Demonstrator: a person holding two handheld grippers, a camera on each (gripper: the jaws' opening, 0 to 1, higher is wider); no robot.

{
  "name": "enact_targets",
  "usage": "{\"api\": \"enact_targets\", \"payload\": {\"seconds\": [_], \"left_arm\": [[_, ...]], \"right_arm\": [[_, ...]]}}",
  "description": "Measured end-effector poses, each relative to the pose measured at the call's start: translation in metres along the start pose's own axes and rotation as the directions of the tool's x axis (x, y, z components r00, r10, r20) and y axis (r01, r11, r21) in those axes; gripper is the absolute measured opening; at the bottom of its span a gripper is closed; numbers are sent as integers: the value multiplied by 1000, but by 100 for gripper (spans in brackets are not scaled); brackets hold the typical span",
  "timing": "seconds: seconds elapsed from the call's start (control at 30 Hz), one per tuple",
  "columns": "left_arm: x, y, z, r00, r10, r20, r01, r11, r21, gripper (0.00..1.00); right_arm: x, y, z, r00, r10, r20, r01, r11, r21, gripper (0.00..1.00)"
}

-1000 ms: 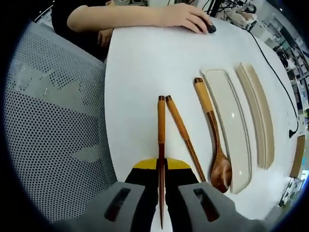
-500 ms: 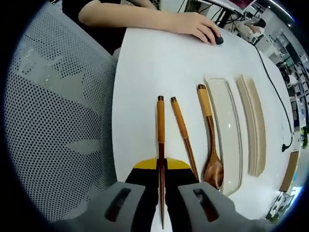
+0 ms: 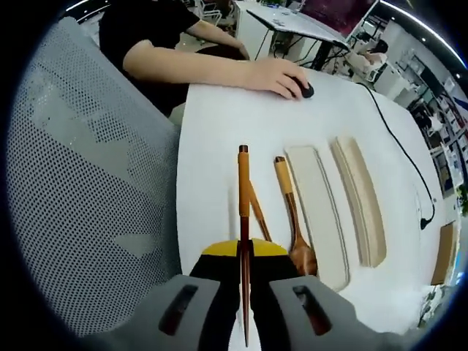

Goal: Arrange the utensils inside the cutlery case until each visible utensil rests in its matching compartment.

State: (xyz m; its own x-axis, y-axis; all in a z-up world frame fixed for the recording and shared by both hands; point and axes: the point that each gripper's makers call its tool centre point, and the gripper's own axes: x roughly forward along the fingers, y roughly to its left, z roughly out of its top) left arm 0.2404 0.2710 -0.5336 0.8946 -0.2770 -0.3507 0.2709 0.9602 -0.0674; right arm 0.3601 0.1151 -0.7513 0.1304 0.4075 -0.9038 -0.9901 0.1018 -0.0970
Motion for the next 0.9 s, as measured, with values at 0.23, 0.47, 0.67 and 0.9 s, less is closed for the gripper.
{"api": "enact_targets", "payload": {"seconds": [0.23,0.47,0.67,0.9], "left_arm": [[1,-4,-1,999,-15,41,18,997,-74,86],[1,7,-14,1000,-12,-14,11,998,-66,84],[6,15,-4,1000,5,-10,-5,999,-50,82],[1,-2,-3,999,-44,-7,44,999,-13,86]], "right_arm": [[-15,3,-8,1000,6,-14,-6,1000,31,0],[-22,6,-21,1000,8,17,-10,996,89,0],[-25,6,-21,999,-9,48,3,993,122,0],[-37,14,-23,994,-37,107,20,988,156,0]]}}
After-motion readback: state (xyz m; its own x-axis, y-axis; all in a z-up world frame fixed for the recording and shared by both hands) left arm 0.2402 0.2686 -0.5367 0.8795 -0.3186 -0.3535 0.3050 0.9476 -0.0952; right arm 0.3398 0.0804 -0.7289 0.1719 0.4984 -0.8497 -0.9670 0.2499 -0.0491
